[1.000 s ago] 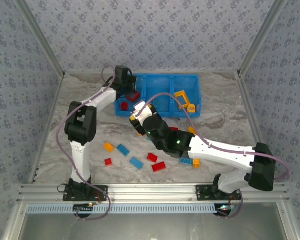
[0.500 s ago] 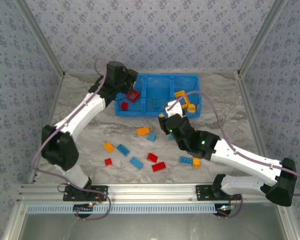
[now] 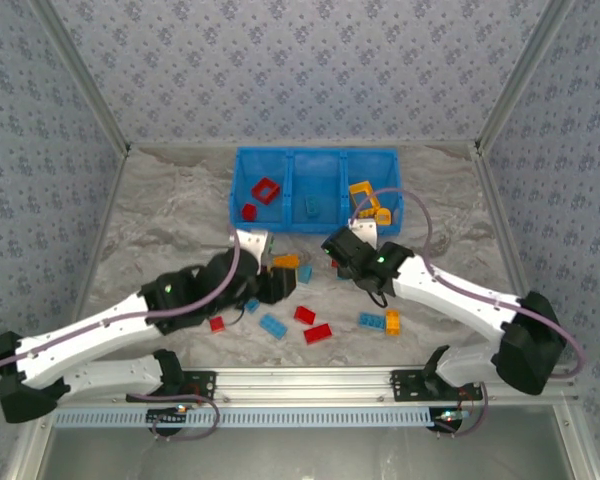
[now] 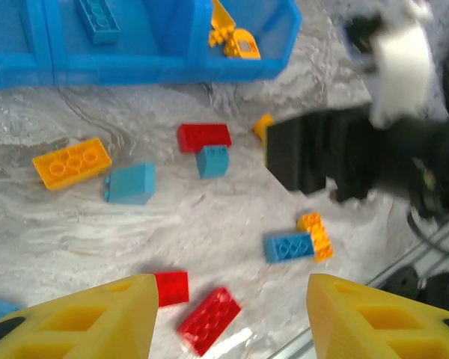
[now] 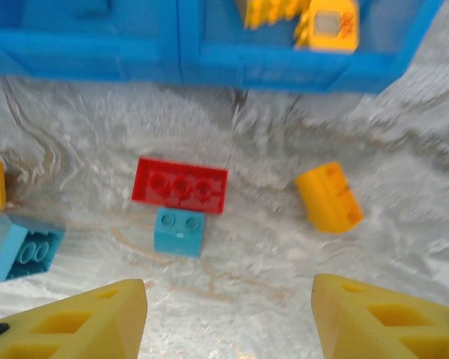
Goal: Sort the legos into containers by color
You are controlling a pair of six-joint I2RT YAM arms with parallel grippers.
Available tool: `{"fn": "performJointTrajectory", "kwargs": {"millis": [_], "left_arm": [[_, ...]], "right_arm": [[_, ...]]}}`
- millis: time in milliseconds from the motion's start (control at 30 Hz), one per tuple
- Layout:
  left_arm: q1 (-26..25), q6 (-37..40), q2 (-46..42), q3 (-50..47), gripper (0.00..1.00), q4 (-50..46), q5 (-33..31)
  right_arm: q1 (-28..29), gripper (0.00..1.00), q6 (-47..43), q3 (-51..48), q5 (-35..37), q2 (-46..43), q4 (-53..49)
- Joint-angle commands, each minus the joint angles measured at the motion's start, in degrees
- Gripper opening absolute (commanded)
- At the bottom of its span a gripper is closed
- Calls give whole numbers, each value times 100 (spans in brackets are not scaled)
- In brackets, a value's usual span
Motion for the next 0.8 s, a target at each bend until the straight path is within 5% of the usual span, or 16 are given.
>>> {"fn": "performJointTrajectory", "kwargs": {"millis": [0,200,767], "left_arm": [[-490,21,-600,-619,56,31,-848],[-1008,-191,-1077,-1131,58,123,-1239],[-1026,-175,-1169,-1213,59,180,-1318]], "right_arm": [[-104,65,476,76,-768,456,194],[-467,68,589,122,-1212,1387,557],[-932,51,319,176,-1541,2302,1356]]}}
